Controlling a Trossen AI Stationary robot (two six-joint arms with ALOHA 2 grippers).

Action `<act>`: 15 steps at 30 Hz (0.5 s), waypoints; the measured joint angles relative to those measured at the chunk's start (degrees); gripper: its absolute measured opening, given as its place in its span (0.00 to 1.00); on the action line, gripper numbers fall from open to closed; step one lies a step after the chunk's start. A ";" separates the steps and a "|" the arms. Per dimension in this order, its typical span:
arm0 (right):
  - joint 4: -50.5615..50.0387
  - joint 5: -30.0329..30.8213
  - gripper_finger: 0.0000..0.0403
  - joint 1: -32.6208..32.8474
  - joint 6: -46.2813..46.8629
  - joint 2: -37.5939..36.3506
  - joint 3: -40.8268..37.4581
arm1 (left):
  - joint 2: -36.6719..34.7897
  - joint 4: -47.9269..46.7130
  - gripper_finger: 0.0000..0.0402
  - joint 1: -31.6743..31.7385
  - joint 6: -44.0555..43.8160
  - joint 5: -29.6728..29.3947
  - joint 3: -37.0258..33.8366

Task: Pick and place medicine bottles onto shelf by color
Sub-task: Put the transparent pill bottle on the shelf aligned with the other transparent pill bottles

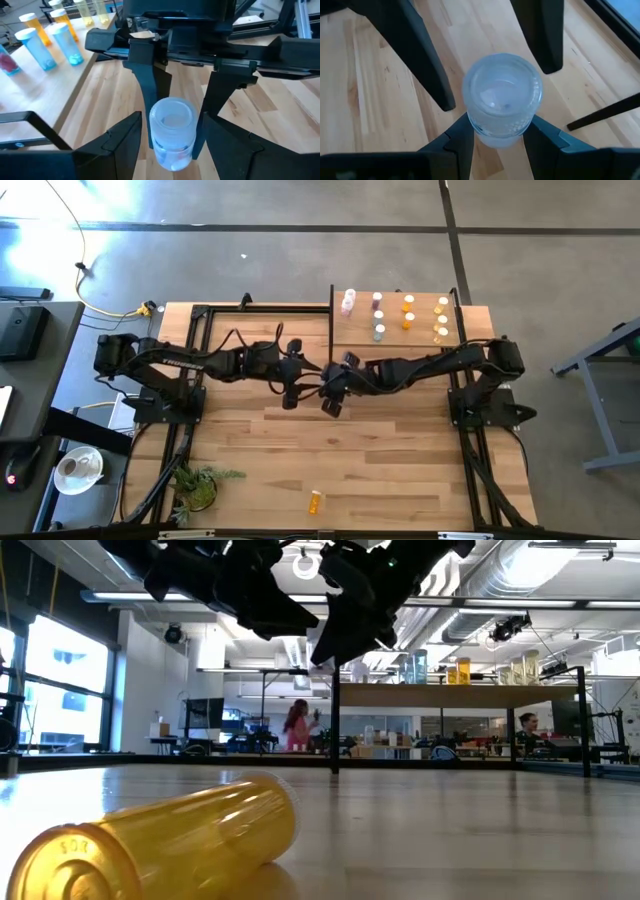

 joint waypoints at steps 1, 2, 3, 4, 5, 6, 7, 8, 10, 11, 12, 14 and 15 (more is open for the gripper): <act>0.30 -0.02 0.32 -0.16 -0.33 0.00 0.00 | 0.00 0.04 0.50 0.25 -0.01 0.02 0.00; 0.56 -0.05 0.32 -0.33 -0.48 0.00 0.00 | 0.00 0.05 0.50 0.46 -0.02 0.02 0.00; 0.83 -0.15 0.32 -0.41 -0.85 0.00 0.00 | 0.00 0.07 0.50 0.70 -0.02 0.02 0.00; 1.23 -0.44 0.32 -0.51 -1.13 0.00 0.00 | 0.00 0.07 0.49 0.89 -0.02 0.02 0.00; 1.67 -0.74 0.32 -0.61 -1.41 0.00 0.00 | 0.00 0.05 0.49 1.08 -0.04 0.14 0.00; 1.97 -0.98 0.32 -0.78 -1.43 0.00 0.00 | 0.00 0.07 0.47 1.19 -0.08 0.39 0.00; 2.27 -1.24 0.32 -0.80 -1.45 0.00 0.00 | 0.00 0.05 0.46 1.40 -0.25 0.69 0.00; 2.59 -1.24 0.32 -0.90 -1.47 0.00 0.00 | 0.00 0.04 0.44 1.53 -0.50 1.13 0.00; 2.73 -1.32 0.32 -1.13 -1.82 0.00 0.00 | 0.00 0.05 0.41 1.79 -0.48 2.10 0.00; 2.72 -1.59 0.32 -1.17 -1.90 0.00 0.00 | 0.00 0.05 0.39 1.81 -0.49 2.72 0.00; 2.71 -1.55 0.32 -1.17 -1.89 0.00 0.00 | 0.00 0.05 0.37 1.81 -0.50 3.27 0.00; 2.71 -1.50 0.32 -1.16 -1.91 0.00 0.00 | 0.00 0.09 0.34 1.81 -0.54 3.52 0.00; 2.71 -1.48 0.32 -1.14 -1.90 0.00 0.00 | 0.00 0.09 0.33 1.81 -0.59 3.61 0.00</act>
